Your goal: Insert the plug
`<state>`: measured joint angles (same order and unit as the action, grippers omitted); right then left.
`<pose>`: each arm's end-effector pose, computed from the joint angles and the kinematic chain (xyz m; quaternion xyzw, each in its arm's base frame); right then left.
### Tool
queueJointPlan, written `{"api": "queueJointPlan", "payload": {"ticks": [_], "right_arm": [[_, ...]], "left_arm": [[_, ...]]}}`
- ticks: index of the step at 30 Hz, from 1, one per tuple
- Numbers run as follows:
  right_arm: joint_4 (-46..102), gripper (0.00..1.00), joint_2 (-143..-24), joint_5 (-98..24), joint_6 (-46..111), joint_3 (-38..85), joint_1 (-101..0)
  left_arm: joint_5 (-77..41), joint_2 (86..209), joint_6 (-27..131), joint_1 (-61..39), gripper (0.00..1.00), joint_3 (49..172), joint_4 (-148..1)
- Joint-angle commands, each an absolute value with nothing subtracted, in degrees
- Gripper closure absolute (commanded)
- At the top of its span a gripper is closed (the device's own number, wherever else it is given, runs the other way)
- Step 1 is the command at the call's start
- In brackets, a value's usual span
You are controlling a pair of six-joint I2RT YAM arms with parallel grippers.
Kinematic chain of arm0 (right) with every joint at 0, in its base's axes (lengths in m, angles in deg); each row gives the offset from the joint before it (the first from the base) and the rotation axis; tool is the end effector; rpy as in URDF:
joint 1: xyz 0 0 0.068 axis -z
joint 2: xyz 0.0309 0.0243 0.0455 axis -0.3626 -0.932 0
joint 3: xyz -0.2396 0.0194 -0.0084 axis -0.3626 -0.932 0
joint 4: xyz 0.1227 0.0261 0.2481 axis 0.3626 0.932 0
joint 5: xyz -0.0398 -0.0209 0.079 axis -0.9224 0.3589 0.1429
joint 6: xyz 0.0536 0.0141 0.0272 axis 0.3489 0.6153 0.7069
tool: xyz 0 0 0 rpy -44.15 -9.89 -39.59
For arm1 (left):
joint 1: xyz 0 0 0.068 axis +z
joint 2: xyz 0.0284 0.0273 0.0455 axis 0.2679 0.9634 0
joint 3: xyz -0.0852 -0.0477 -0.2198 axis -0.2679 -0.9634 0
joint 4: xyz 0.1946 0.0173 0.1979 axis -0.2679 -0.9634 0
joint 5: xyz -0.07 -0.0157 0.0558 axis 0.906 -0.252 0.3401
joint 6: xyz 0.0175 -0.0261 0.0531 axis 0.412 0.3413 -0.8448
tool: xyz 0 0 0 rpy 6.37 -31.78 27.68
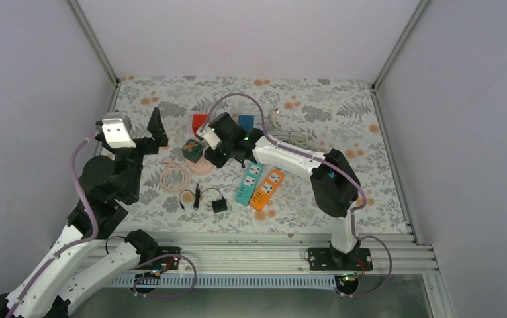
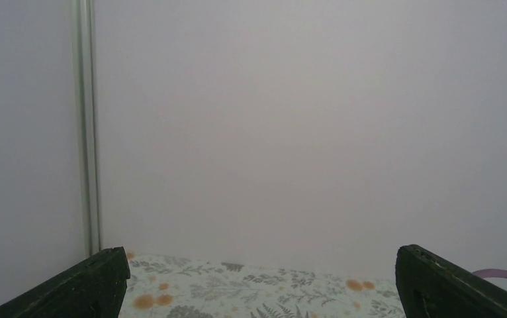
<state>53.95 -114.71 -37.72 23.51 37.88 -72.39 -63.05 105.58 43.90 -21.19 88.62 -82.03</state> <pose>0.2801 0.3561 0.1899 -0.4379 0.8264 0.1947 0.2956 0.1520 -0.0784 0.3963 -0.0618 0.6487 -0.0619 0.7560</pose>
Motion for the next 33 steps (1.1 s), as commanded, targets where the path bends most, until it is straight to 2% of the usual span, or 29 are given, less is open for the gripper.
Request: {"api": "queueJointPlan", "payload": {"ticks": [1,33], "right_arm": [[55.14,0.88,-116.62,-40.87,20.27,40.80,-72.94],[61.93,0.87,-125.42,-35.08,15.46,48.52,-72.50]], "left_arm": [[-64.95,105.66,43.40,-20.98,0.00,87.61,-83.04],[-64.25,108.53,43.57,-20.93,0.00,88.06,-83.52]]}}
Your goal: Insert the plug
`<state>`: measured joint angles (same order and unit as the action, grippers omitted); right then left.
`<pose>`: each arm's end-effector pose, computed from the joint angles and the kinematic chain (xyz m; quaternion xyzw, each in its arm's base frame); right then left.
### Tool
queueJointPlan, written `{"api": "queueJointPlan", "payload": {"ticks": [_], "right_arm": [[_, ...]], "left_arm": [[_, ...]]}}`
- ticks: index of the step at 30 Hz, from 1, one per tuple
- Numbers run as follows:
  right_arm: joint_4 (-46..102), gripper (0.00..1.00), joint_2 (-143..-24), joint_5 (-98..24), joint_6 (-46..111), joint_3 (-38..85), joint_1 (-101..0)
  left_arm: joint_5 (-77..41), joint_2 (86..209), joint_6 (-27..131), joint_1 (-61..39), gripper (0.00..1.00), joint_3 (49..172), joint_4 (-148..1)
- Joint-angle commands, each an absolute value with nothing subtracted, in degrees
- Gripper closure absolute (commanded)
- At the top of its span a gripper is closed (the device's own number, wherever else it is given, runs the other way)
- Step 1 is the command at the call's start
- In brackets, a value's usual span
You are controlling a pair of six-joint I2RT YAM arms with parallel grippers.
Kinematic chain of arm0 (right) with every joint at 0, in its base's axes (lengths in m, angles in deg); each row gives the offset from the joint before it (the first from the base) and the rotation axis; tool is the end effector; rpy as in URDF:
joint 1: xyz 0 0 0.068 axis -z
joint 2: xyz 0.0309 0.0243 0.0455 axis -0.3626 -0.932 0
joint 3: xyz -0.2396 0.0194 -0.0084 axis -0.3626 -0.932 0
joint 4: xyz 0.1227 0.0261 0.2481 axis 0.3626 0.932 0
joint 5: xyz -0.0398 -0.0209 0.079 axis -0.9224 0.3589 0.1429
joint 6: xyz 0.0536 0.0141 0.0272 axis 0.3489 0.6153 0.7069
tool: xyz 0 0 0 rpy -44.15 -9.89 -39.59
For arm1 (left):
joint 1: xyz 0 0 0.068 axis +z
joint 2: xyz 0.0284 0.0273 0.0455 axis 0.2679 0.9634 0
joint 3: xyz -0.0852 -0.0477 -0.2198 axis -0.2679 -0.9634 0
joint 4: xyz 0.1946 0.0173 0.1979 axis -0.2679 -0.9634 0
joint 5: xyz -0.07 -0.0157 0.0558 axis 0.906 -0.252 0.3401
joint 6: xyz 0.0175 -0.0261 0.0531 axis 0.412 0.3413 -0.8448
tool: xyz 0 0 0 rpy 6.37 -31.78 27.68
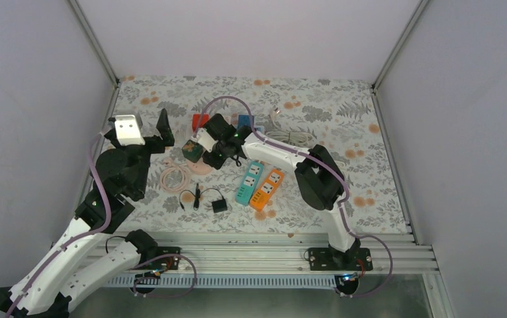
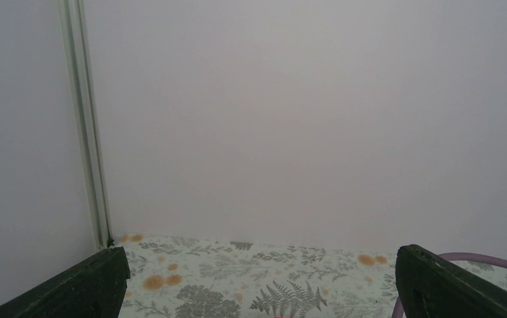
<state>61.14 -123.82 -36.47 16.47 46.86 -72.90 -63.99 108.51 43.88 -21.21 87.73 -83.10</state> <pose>0.2887 0.3750 0.1634 -0.5011 0.8130 0.1664 0.2455 0.1653 -0.0877 0.3807 -0.0503 0.6755 -0.0376 0.7347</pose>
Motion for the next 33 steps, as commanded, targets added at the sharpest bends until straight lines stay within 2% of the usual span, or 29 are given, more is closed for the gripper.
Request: {"api": "queueJointPlan", "payload": {"ticks": [1,33], "right_arm": [[61.94,0.87,-125.58,-35.29,15.50,48.45,-72.57],[64.62,0.86,-127.20,-38.83,18.03,50.06,-71.79]], "left_arm": [[-64.27,108.53,43.60,-20.93,0.00,88.10,-83.60],[-64.49,109.78,43.56,-20.93,0.00,88.34,-84.36]]}}
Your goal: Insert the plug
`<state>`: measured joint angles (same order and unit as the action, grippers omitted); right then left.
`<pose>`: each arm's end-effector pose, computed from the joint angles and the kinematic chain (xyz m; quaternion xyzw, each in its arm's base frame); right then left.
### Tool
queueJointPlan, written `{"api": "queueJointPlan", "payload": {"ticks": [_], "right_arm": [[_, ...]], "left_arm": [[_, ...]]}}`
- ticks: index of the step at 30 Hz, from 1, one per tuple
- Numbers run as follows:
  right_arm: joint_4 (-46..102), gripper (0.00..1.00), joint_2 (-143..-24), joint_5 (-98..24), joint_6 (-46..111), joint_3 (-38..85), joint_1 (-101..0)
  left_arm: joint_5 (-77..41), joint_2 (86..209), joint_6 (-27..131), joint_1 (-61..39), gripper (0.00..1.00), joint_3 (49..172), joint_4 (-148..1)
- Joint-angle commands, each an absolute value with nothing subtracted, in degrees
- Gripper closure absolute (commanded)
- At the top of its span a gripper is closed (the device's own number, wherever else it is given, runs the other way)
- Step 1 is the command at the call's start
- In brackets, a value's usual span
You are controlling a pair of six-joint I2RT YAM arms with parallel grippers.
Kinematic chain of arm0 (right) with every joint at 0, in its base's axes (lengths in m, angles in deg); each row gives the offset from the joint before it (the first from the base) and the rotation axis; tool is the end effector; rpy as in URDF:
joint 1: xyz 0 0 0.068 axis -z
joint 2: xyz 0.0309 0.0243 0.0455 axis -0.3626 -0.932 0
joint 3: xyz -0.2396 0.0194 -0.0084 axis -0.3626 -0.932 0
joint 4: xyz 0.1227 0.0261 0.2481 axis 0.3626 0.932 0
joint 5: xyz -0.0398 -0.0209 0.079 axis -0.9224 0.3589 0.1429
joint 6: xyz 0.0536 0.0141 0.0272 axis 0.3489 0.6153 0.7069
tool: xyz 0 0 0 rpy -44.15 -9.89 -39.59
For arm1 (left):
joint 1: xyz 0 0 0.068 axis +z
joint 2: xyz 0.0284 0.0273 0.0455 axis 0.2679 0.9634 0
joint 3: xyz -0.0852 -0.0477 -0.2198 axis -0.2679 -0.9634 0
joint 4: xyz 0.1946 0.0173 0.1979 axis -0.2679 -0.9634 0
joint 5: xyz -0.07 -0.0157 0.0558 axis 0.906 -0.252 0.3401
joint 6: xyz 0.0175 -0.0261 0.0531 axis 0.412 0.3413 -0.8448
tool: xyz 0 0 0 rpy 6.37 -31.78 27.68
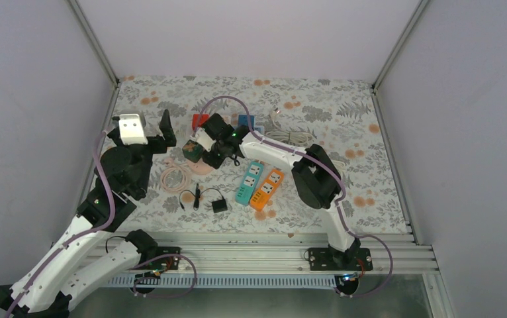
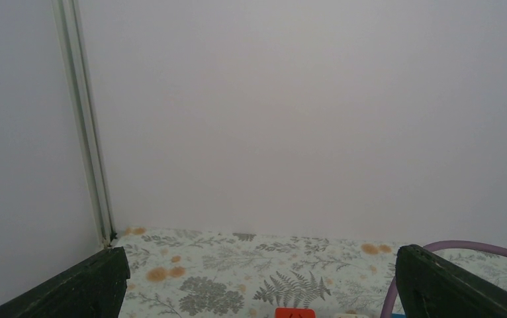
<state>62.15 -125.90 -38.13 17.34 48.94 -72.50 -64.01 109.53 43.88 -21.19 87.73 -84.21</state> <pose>0.2957 0.3763 0.1575 -0.4897 0.8238 0.1517 0.2422 0.1692 -0.0905 0.3756 -0.0430 0.6867 -0.0291 0.7251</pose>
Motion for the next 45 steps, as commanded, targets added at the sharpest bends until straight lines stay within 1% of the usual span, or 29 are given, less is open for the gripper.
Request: {"api": "queueJointPlan", "payload": {"ticks": [1,5,11,33,40,45], "right_arm": [[64.82,0.86,-127.42,-37.80,17.81,50.17,-71.73],[67.34,0.85,-129.49,-36.49,17.66,51.70,-71.77],[70.28,0.85,-132.80,-40.14,18.05,52.73,-71.81],[76.31,0.84,-138.43,-44.10,17.88,54.59,-71.81],[77.96,0.84,-141.07,-47.61,18.20,55.66,-72.14],[78.40,0.84,-140.94,-45.35,16.87,54.67,-72.45]], "left_arm": [[-64.47,109.83,43.56,-20.93,0.00,88.37,-84.40],[-64.55,109.94,43.56,-20.93,0.00,88.53,-84.68],[-64.56,109.85,43.56,-20.93,0.00,88.81,-84.89],[-64.77,111.60,43.30,-20.93,0.00,89.79,-85.21],[-64.82,112.24,43.04,-20.93,0.00,90.17,-85.32],[-64.91,112.92,42.95,-20.93,0.00,90.47,-85.32]]}}
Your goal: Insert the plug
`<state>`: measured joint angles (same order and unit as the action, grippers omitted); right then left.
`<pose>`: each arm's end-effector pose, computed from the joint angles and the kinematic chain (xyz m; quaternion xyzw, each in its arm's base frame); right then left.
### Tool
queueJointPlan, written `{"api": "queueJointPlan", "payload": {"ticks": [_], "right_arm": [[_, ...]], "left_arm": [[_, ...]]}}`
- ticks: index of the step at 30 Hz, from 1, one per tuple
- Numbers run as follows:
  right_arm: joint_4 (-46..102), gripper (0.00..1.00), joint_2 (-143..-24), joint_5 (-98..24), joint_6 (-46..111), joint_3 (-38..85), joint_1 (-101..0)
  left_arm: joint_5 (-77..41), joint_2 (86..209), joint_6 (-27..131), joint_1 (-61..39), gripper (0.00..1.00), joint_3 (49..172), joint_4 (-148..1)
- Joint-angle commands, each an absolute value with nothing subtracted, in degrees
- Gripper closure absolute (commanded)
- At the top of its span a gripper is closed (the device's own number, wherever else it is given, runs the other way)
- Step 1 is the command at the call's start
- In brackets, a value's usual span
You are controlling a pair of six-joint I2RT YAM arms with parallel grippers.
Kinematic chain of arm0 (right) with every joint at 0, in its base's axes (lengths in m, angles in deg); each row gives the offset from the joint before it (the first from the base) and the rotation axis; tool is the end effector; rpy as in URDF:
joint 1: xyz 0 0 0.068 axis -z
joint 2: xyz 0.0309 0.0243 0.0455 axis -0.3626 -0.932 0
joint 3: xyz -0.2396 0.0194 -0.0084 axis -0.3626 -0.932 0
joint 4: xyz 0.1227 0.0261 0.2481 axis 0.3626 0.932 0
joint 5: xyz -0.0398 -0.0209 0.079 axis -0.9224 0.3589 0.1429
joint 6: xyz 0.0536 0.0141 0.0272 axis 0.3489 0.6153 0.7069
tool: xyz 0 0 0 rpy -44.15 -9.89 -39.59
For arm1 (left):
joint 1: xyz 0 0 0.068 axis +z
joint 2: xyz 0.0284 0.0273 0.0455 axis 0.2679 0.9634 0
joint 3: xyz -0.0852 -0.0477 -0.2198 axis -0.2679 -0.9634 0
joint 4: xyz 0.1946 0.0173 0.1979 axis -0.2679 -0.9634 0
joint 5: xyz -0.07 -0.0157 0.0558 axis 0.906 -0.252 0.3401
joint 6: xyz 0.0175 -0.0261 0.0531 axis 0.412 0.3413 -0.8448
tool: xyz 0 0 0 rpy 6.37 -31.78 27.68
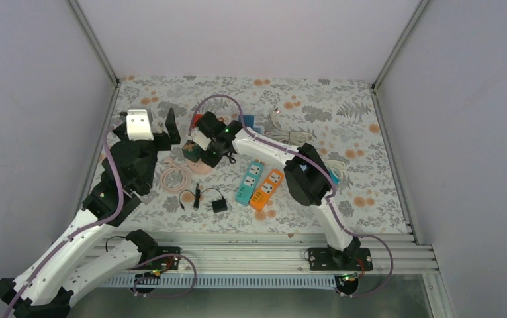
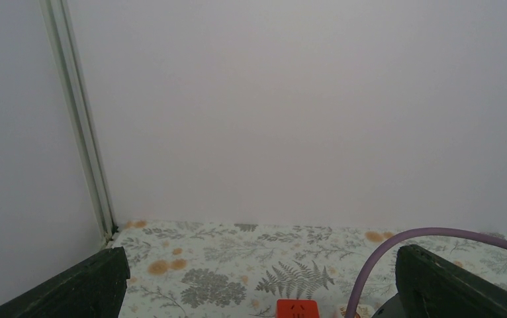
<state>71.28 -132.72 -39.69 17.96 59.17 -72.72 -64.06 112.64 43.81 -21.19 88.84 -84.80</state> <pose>0.3038 0.3874 0.1507 -0.4884 0.8400 0.1240 0.2012 0.1788 -0.0976 0.3718 -0.0336 0.7001 -0.0183 0.7131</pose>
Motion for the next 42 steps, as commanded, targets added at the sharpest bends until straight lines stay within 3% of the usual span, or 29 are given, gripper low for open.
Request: {"api": "queueJointPlan", "payload": {"ticks": [1,13,20,22,24,28,31,33,36,42], "right_arm": [[78.38,0.84,-140.81,-45.06,16.55,54.25,-72.55],[79.63,0.79,-141.69,-41.58,14.93,48.28,-72.88],[77.82,0.78,-138.48,-41.69,16.98,53.55,-72.85],[77.21,0.73,-136.99,-40.61,18.51,56.88,-72.91],[76.22,0.58,-135.13,-39.10,19.71,58.50,-72.88],[72.72,0.40,-129.60,-34.81,20.46,57.28,-72.89],[68.47,0.16,-123.85,-33.95,21.14,52.73,-72.84],[65.67,0.07,-118.82,-35.31,22.65,49.03,-72.67],[62.11,0.04,-112.59,-36.90,26.19,43.35,-71.79],[56.22,0.06,-99.47,-55.54,38.91,29.01,-67.84]], "left_arm": [[-64.91,113.03,42.94,-20.89,0.00,90.52,-85.31],[-64.85,114.00,43.28,-20.85,0.00,90.95,-85.76],[-64.73,114.08,43.54,-20.85,0.00,91.26,-86.06],[-64.73,113.99,43.76,-20.84,0.00,91.28,-86.25],[-64.67,113.90,43.96,-20.84,0.00,91.44,-86.31],[-64.24,113.58,44.39,-20.84,0.00,91.76,-86.62],[-63.54,113.46,44.49,-20.84,0.00,92.04,-87.00],[-63.05,113.54,44.73,-20.83,0.00,92.24,-87.37],[-62.01,113.57,45.44,-20.84,0.00,92.32,-87.66],[-58.18,113.11,47.00,-20.76,0.00,91.21,-87.35]]}}
